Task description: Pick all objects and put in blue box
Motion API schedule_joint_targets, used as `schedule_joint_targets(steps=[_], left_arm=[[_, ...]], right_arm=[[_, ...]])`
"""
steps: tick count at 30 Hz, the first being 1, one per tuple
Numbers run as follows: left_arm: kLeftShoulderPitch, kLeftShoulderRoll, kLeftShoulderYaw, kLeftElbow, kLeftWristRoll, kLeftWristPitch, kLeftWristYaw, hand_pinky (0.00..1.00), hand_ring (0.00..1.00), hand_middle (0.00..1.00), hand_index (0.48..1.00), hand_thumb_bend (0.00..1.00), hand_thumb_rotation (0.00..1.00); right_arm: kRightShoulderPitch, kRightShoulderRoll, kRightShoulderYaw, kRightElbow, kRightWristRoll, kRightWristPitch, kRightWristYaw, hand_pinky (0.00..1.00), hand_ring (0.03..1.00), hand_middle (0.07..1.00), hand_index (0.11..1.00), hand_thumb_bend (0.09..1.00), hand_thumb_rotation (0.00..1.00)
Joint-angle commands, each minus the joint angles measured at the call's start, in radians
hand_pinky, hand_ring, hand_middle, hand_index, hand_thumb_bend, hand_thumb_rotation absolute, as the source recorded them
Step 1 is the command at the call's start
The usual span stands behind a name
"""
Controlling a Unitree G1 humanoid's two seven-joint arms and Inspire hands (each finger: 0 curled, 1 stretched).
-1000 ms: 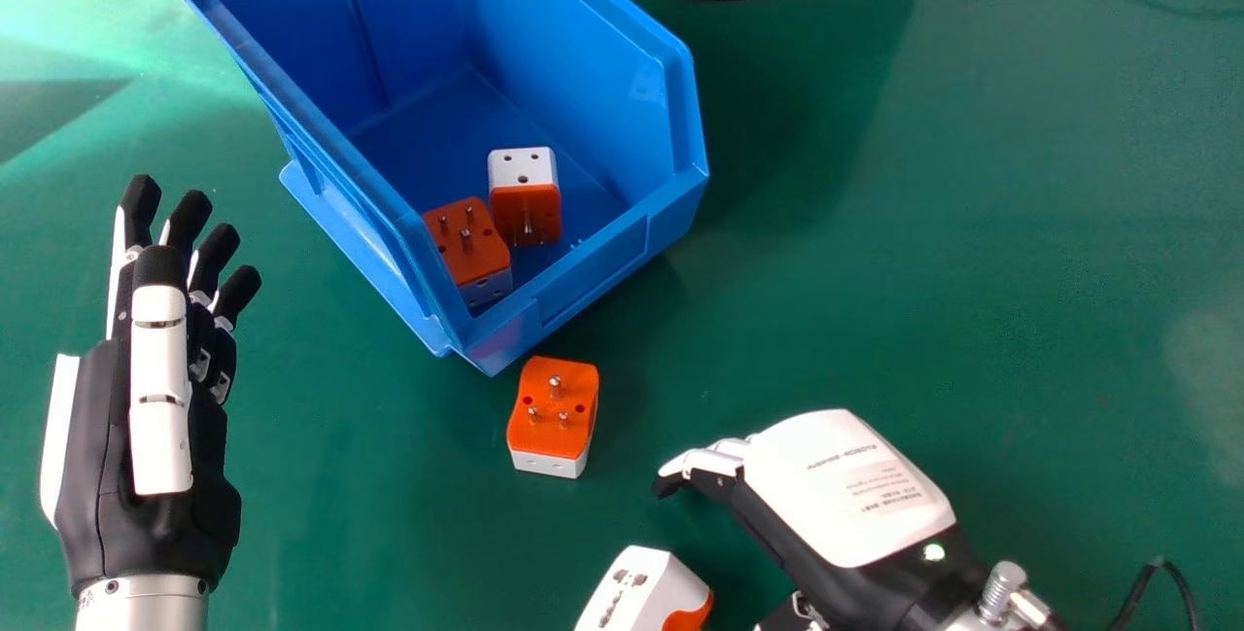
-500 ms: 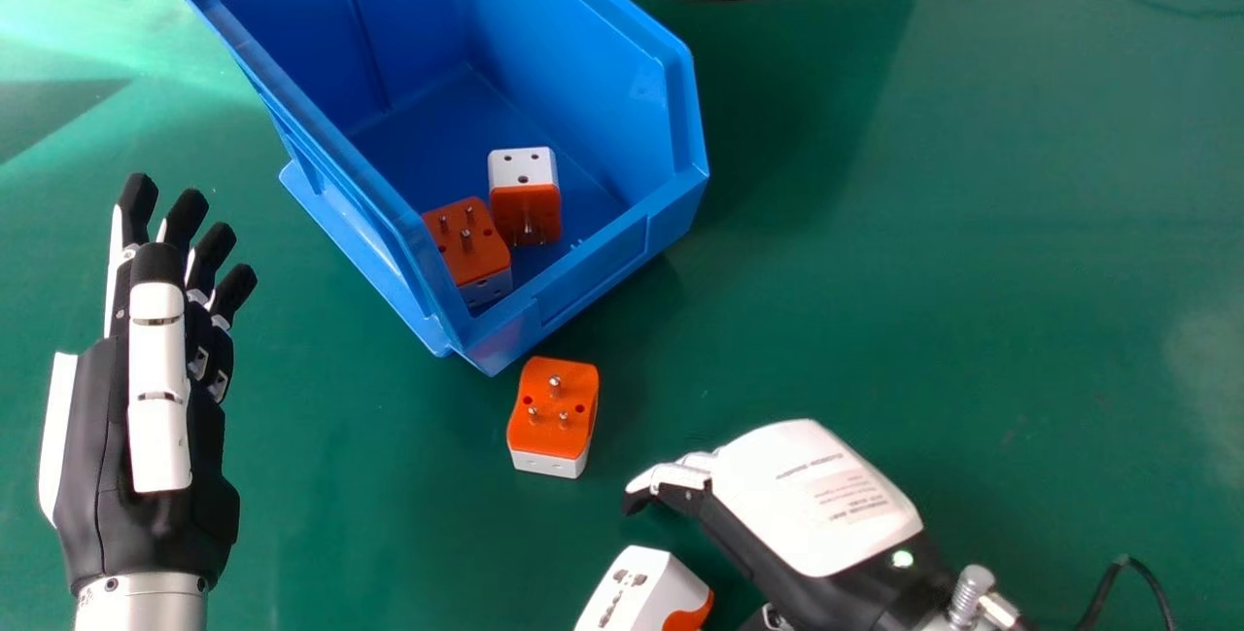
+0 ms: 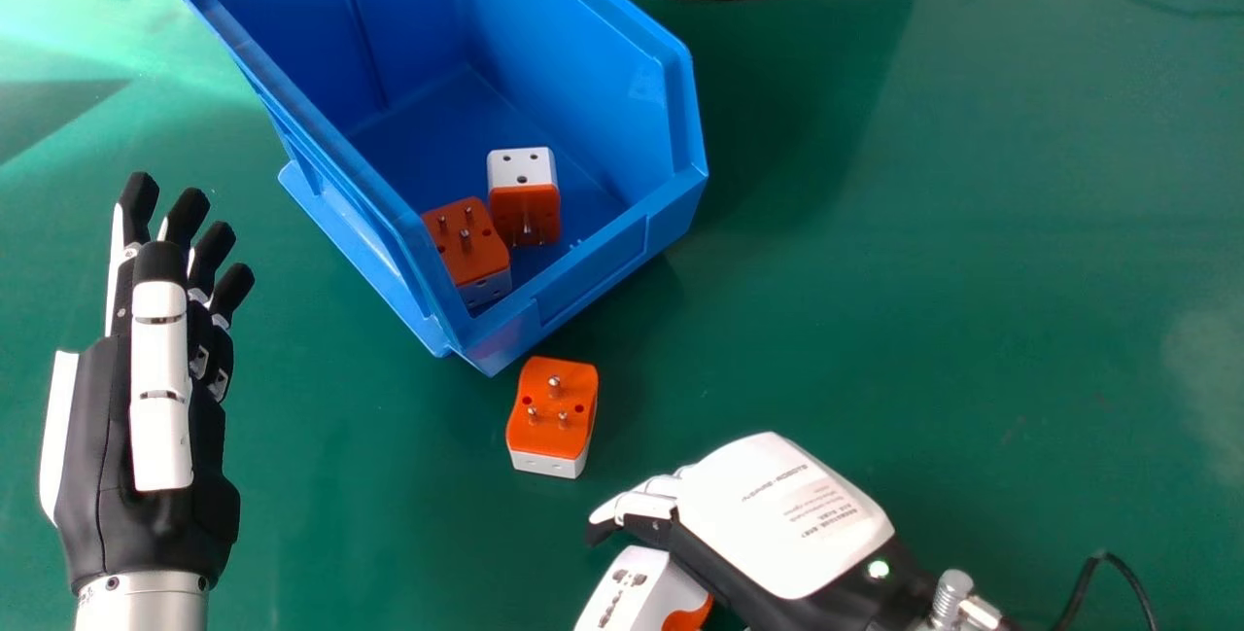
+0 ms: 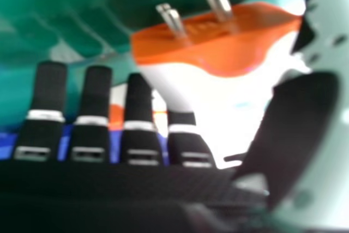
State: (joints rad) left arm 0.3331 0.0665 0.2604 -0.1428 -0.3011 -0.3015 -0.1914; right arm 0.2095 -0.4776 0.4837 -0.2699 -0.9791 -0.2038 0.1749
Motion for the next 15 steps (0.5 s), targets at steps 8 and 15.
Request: schedule_joint_targets(steps=[8,15], left_arm=[[0.002,0.009,0.004,-0.034,0.007,-0.002,-0.001,0.96,0.97,0.98,1.0,0.47,0.89],[-0.003,0.016,0.006,-0.03,0.007,-0.002,-0.006,0.96,0.97,0.98,1.0,0.48,0.89]], right_arm=[[-0.03,-0.005,0.002,0.018,0.014,-0.061,-0.016,0.61,0.724,0.77,0.756,0.707,0.3],[-0.055,-0.003,0.002,0.05,0.021,-0.082,-0.02,0.6,0.718,0.762,0.748,0.697,0.28]])
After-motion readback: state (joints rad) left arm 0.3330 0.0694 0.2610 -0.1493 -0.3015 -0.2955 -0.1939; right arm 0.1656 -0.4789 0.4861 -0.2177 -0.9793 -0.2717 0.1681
